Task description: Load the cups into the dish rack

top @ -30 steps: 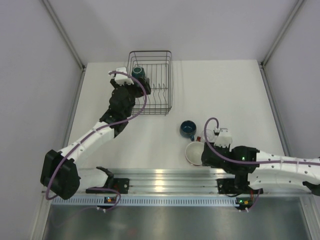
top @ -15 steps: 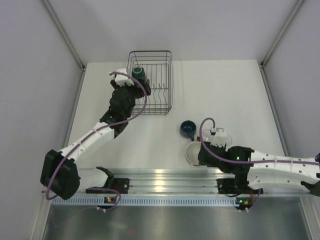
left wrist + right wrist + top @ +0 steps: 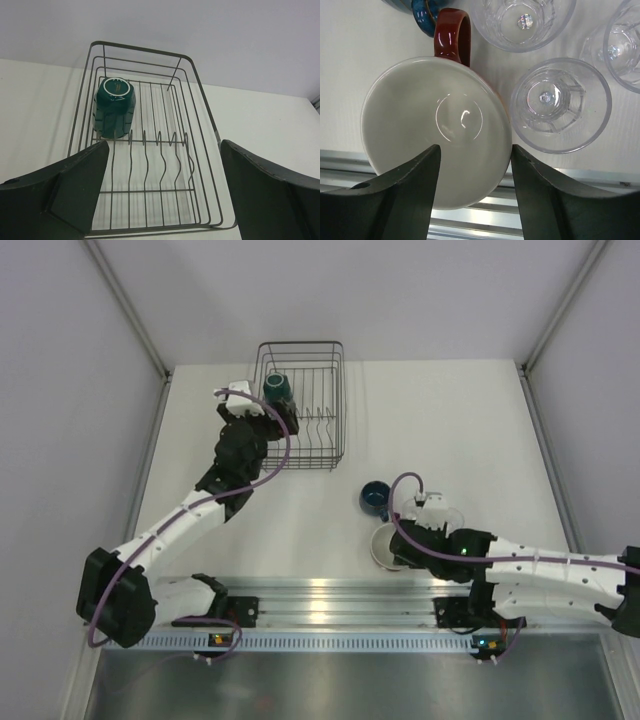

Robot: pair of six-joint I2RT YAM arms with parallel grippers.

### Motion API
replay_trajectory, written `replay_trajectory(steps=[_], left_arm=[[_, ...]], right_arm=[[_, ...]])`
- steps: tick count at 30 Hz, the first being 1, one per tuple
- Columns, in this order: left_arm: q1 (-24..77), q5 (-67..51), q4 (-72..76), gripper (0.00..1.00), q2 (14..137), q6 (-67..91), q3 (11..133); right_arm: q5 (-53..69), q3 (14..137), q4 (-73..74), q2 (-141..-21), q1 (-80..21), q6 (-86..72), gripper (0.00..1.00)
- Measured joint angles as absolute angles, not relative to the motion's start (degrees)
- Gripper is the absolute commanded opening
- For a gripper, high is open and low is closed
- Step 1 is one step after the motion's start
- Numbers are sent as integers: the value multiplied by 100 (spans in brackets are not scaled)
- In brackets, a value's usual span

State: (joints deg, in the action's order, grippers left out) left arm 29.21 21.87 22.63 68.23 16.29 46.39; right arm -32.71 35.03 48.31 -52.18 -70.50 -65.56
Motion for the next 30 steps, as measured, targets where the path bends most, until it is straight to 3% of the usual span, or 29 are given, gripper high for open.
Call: replay_trajectory(steps=[7, 23, 27, 30], left_arm=[[2921, 2213, 2263, 99, 6646, 1564, 4554], [2921, 2217, 2263, 99, 6576, 1496, 4504], [2921, 2224, 2261, 99, 6573, 1490, 4486], [2921, 2239, 2263, 99, 6573, 1490, 4477]], right_arm=[[-3179, 3402, 4584, -5419, -6945, -6420, 57], [-3052, 3288, 4377, -5749, -6875, -6298, 18], [-3013, 3293, 4370, -5784, -6873, -6215, 1], [-3013, 3321, 4392, -5837, -6873, -6149, 0]])
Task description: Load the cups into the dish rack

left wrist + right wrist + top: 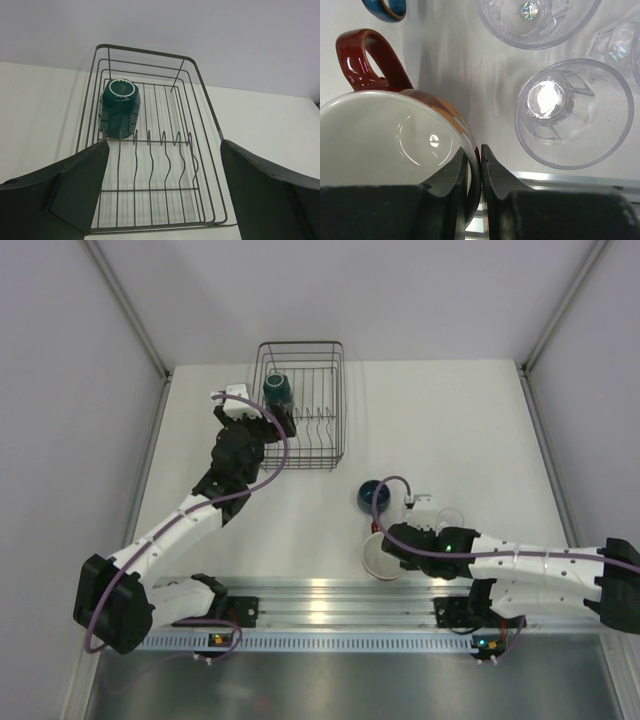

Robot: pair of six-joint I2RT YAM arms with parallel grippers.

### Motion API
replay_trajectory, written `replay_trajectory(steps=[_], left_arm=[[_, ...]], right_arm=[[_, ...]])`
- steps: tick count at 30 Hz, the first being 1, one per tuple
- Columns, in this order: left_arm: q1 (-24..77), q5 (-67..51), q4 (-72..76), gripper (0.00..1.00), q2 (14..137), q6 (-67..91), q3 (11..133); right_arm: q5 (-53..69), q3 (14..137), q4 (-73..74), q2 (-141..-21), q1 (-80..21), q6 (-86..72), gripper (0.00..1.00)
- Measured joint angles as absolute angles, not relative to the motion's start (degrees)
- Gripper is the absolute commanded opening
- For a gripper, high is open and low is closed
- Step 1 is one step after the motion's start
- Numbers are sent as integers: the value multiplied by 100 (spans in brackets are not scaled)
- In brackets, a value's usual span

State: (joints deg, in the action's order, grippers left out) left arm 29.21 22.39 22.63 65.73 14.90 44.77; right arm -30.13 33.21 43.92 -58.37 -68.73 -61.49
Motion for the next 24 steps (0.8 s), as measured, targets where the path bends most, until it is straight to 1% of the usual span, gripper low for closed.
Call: replay_trajectory(steps=[13, 24], left_arm=[[2921, 2303, 2261, 98, 6563, 1485, 4475], [2921, 2368, 2228, 98, 6440, 1424, 4456]], right_arm=[[-2845, 3667, 4381, -6099, -6873, -5561, 0], [-2880, 4705, 4473, -6097, -6873, -4829, 0]])
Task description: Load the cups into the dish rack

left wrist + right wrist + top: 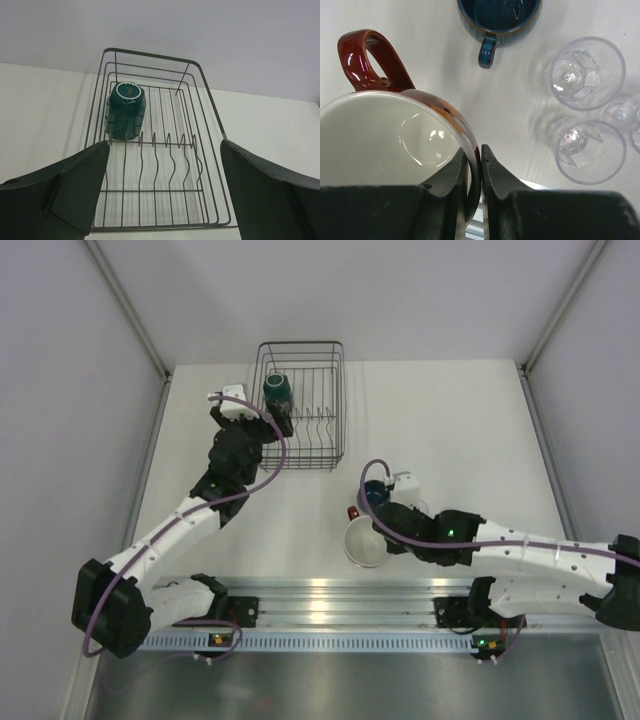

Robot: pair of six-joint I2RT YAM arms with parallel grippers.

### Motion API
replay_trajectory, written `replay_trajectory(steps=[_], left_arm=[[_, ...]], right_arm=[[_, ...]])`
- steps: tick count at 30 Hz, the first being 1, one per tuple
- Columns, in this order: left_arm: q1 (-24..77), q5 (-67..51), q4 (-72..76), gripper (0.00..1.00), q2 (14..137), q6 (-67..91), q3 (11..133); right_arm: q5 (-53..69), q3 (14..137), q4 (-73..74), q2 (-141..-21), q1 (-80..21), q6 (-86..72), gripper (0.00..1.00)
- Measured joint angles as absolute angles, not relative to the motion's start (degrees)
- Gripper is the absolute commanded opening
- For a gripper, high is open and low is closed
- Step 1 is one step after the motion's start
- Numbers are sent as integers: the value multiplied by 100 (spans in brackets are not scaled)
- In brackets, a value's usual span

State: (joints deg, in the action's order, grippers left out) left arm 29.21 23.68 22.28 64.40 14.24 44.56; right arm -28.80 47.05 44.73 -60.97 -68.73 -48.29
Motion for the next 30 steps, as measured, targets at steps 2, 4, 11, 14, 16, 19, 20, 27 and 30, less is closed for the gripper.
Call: replay_trajectory(steps=[2, 4, 11, 14, 16, 19, 20, 27, 30], left_arm=[[2921, 2386, 2182, 98, 6423, 1417, 4456], [2921, 2412, 2126, 98, 6407, 1411, 4456], [2921, 2480, 1662, 99, 6388, 1450, 4591], [2921, 2477, 1376, 99, 6388, 1527, 4807], [2921, 2480, 1166, 99, 6388, 1584, 5006], [2921, 2477, 902, 99, 6390, 1667, 5312], [2921, 2475, 797, 99, 6401, 1693, 5422], [2884, 2248, 27, 99, 6930, 1879, 6495], [2836, 2051, -292, 99, 7247, 1966, 6849]], right_arm=[[-2930, 4827, 4495, -6099, -6873, -4665, 0], [-3011, 5006, 4552, -6117, -6871, -4460, 0], [-3269, 5612, 4375, -6208, -6678, -3542, 0], [-3354, 5684, 4093, -6261, -6414, -3017, 0], [-3404, 5708, 3833, -6359, -6198, -2580, 0], [-3452, 5708, 3422, -6512, -5966, -2047, 0], [-3468, 5710, 3264, -6567, -5892, -1846, 0], [-3489, 5710, 2043, -6831, -5365, -703, 0], [-3496, 5710, 1509, -6877, -5186, -228, 0]])
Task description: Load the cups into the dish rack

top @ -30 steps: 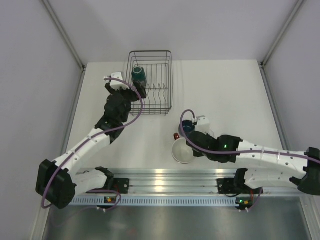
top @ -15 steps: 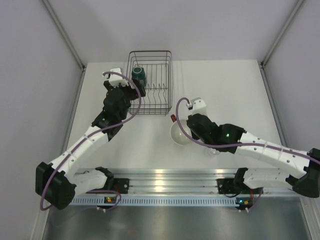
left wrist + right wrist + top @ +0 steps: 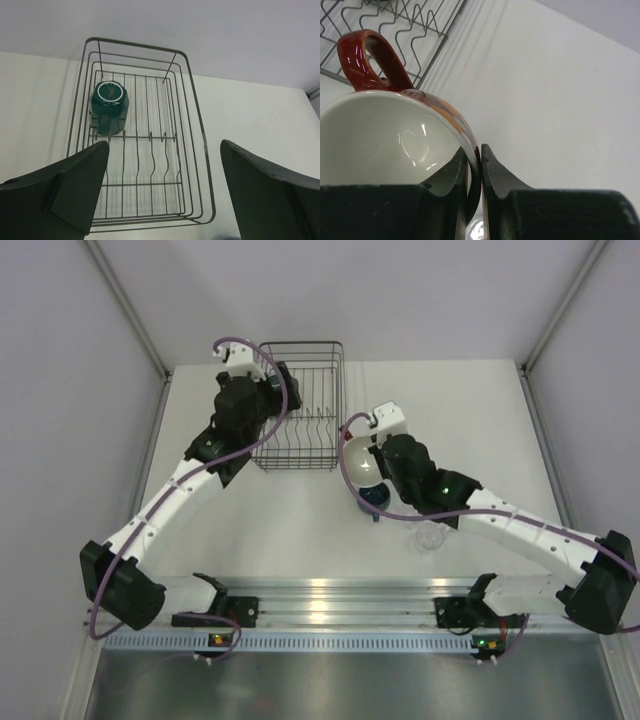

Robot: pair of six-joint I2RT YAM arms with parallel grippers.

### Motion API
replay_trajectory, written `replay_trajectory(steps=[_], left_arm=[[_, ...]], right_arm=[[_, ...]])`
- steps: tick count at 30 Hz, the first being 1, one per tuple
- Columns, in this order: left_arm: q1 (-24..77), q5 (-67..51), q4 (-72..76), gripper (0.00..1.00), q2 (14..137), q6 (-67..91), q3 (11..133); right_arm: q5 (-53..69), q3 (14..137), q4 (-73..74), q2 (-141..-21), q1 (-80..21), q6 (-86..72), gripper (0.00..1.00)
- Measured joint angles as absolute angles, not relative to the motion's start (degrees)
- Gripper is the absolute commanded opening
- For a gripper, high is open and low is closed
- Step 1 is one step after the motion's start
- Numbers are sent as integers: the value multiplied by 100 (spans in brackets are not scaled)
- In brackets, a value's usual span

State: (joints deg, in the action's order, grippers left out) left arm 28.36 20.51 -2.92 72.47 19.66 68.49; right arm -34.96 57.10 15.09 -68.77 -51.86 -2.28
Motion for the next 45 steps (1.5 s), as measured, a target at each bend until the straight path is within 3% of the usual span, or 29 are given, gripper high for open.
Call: replay_trajectory(steps=[17, 29, 45], left_arm=[[1767, 425, -1732, 99, 8748, 3033, 8475], [1658, -768, -1859, 98, 9424, 3710, 9378], [1667, -1542, -2246, 97, 10022, 4224, 9472]], right_arm=[[-3258, 5551, -1466, -7837, -4783, 1876, 0], [-3135, 5833, -2154, -8812, -4755, 2950, 0], [-2985, 6405, -3094, -9671, -4672, 3948, 0]])
